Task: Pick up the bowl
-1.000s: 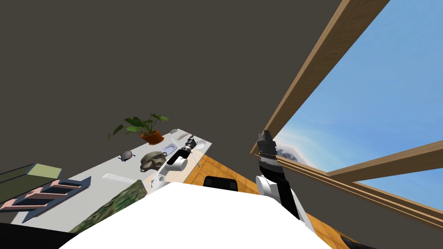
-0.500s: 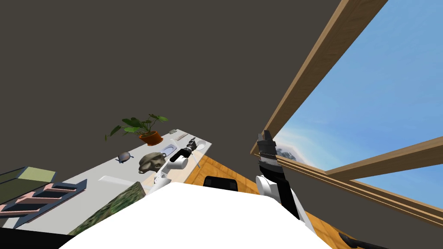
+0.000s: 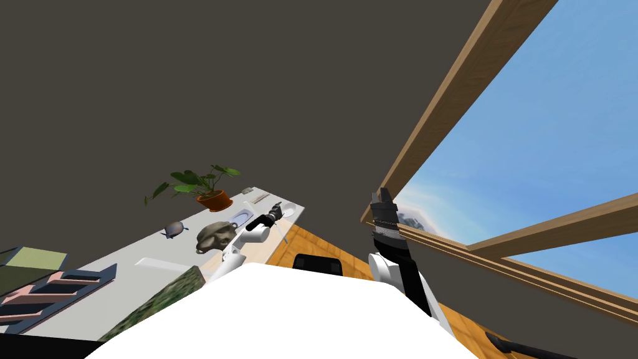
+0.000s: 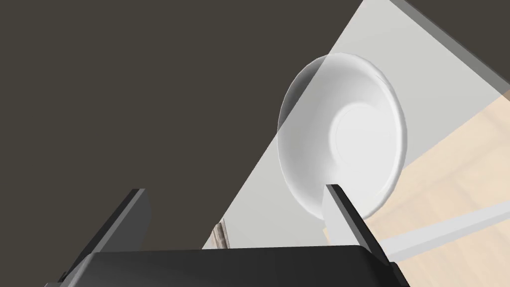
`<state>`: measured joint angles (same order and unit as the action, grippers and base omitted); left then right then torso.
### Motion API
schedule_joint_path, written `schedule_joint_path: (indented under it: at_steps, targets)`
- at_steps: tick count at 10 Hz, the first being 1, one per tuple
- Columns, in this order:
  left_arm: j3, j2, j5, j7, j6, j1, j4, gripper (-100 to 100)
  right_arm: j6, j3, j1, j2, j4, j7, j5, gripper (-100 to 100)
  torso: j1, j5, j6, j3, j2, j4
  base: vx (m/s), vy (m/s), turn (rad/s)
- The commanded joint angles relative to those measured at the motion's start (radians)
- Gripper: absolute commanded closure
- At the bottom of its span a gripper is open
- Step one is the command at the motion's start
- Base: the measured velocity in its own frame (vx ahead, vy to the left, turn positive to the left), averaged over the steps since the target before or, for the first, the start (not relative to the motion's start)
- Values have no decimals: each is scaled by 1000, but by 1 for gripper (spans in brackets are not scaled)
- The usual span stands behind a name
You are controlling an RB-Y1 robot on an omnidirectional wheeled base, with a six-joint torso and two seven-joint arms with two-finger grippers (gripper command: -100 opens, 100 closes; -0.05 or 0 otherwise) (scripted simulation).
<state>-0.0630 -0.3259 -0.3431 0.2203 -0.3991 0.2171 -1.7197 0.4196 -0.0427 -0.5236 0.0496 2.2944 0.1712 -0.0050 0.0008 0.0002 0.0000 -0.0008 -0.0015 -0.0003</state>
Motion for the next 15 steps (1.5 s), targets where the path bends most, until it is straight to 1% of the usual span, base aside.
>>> schedule_joint_path:
  at_steps: [1, 2, 6, 7, 11, 15]
  targets:
    - [-1, -5, -12, -13, -50, -12, 35, -100, 0, 0, 0, 0, 0, 0, 0, 0, 0, 0, 0, 0, 0, 0, 31, 18, -44]
    - [-1, -5, -12, -13, -58, -12, 35, -100, 0, 0, 0, 0, 0, 0, 0, 0, 0, 0, 0, 0, -1, 0, 24, 13, -17]
    - [-4, -28, -47, -49, -173, -38, 129, -100, 0, 0, 0, 0, 0, 0, 0, 0, 0, 0, 0, -1, -1, 0, 37, 11, -49]
    - [-4, -28, -47, -49, -173, -38, 129, -100, 0, 0, 0, 0, 0, 0, 0, 0, 0, 0, 0, -1, -2, 0, 33, 9, -14]
    - [-6, -43, -69, -89, -269, -50, 213, -100, 0, 0, 0, 0, 0, 0, 0, 0, 0, 0, 0, -1, -2, 0, 47, 8, -50]
    - [-4, -50, -80, -122, -336, -52, 280, -100, 0, 0, 0, 0, 0, 0, 0, 0, -1, 0, 0, -2, -4, -1, 73, 4, -56]
